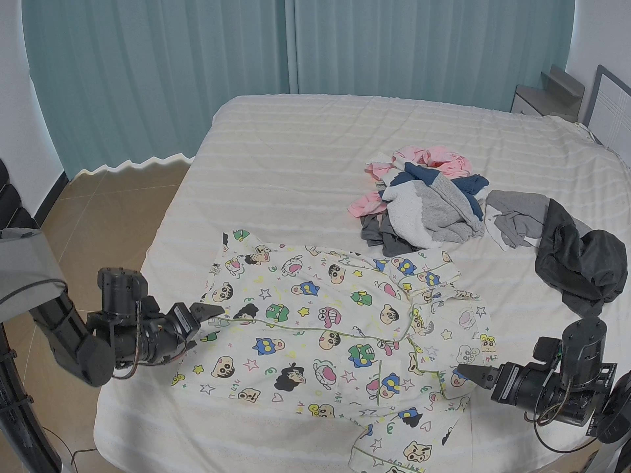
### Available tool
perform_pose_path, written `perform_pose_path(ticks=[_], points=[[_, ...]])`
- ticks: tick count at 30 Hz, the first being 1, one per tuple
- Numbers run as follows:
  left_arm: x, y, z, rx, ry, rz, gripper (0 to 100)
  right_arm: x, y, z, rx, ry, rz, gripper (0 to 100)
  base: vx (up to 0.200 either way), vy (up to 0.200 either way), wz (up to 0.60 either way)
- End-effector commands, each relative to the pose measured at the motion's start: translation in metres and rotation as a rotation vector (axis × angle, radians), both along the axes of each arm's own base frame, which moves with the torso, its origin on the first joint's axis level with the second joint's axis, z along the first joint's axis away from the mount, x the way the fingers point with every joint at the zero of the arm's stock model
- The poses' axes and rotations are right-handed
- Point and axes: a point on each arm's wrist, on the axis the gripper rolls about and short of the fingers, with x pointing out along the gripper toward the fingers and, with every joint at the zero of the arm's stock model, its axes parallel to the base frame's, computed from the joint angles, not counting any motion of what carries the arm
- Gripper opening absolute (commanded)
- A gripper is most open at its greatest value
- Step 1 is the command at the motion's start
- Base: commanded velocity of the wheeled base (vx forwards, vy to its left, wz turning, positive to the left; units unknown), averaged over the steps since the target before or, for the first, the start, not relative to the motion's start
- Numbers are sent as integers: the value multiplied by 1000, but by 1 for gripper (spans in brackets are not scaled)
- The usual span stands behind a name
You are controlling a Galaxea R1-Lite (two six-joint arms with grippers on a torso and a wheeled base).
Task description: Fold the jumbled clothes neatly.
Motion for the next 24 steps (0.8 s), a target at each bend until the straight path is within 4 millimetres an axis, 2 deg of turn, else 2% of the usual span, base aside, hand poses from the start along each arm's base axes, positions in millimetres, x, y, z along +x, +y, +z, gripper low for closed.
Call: perform_pose_path(ticks=[1, 10, 11, 15, 24], points=[[-45, -6, 4, -64, 28, -30, 100, -7, 8, -20, -51, 125, 0, 100, -200, 0, 0], [-45, -6, -4, -59, 60, -30, 100, -6, 17, -45, -127, 242, 34, 100, -200, 0, 0], [-44, -6, -5, -61, 57, -29, 100, -3, 19, -50, -138, 252, 29, 100, 0, 0, 0], [-41, -6, -10, -70, 56, -16, 100, 10, 27, -48, -81, 189, 35, 100, 0, 0, 0], [-42, -5, -11, -93, 62, 7, 100, 29, 44, -84, -110, 281, 51, 100, 0, 0, 0]])
